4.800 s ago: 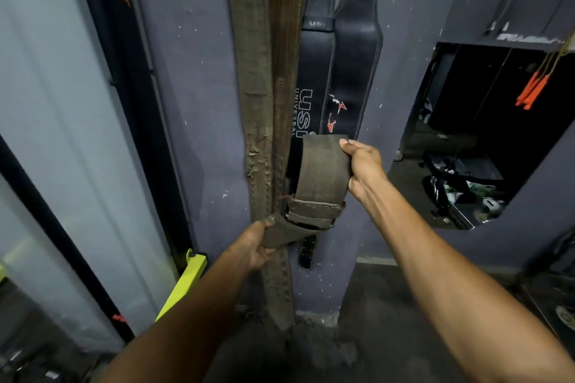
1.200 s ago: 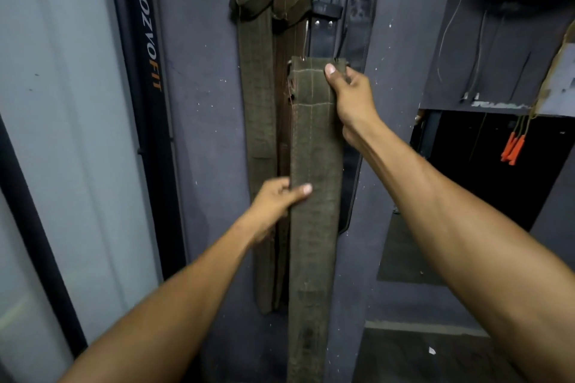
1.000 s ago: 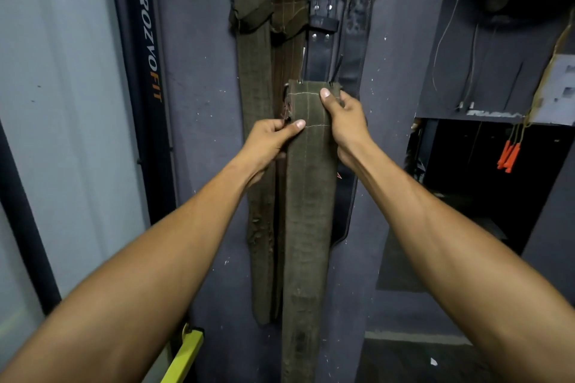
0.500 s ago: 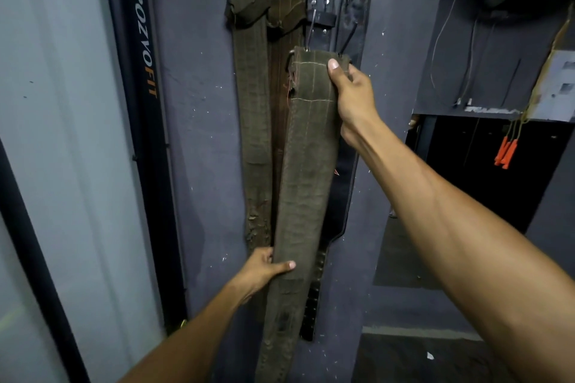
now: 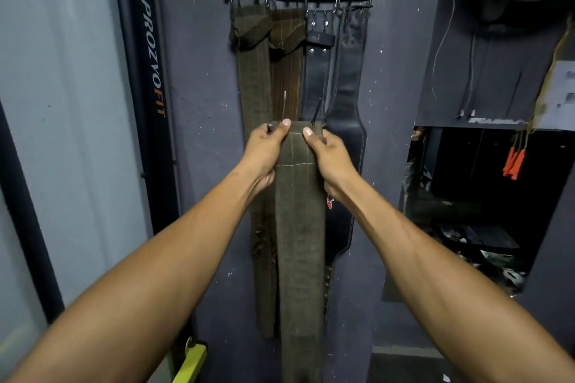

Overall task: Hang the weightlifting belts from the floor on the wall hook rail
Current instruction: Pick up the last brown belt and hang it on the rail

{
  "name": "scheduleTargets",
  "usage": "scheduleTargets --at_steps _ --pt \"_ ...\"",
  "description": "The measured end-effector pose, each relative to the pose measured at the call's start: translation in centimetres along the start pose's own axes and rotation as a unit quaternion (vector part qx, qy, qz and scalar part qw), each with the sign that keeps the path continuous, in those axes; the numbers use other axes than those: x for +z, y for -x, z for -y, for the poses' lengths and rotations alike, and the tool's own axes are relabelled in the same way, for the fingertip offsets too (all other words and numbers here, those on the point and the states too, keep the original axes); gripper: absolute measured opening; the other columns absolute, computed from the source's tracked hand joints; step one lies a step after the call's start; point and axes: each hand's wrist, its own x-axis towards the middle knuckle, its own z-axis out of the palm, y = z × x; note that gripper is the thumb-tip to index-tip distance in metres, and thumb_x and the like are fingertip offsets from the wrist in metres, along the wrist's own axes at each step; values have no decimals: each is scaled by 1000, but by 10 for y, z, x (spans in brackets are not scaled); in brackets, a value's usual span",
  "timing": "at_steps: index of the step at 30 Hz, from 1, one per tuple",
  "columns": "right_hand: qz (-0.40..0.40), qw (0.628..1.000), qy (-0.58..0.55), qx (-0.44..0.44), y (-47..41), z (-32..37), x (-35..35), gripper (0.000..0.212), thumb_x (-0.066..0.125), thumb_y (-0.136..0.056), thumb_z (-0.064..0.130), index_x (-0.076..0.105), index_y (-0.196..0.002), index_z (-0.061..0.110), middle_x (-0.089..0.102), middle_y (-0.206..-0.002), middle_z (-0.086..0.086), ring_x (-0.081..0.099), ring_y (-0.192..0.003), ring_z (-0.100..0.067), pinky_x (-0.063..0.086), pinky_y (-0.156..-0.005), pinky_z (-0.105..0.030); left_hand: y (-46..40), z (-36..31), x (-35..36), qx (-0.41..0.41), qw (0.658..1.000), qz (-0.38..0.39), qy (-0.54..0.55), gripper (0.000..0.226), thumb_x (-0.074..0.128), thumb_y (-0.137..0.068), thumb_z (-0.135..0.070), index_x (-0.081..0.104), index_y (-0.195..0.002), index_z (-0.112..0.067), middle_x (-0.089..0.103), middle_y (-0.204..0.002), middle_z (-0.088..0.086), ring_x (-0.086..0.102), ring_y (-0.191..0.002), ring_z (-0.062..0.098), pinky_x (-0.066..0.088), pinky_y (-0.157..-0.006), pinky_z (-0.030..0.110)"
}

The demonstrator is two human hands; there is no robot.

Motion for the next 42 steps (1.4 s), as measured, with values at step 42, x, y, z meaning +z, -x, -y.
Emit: scheduleTargets --at_steps 42 --pt "-6 966 205 -159 -103 12 40 37 55 -103 49 59 -75 25 70 -76 10 65 -73 -1 51 -68 -26 -54 -37 -25 170 968 -157 -96 21 64 -97 -31 61 -113 -17 76 -105 11 75 -94 24 60 -91 51"
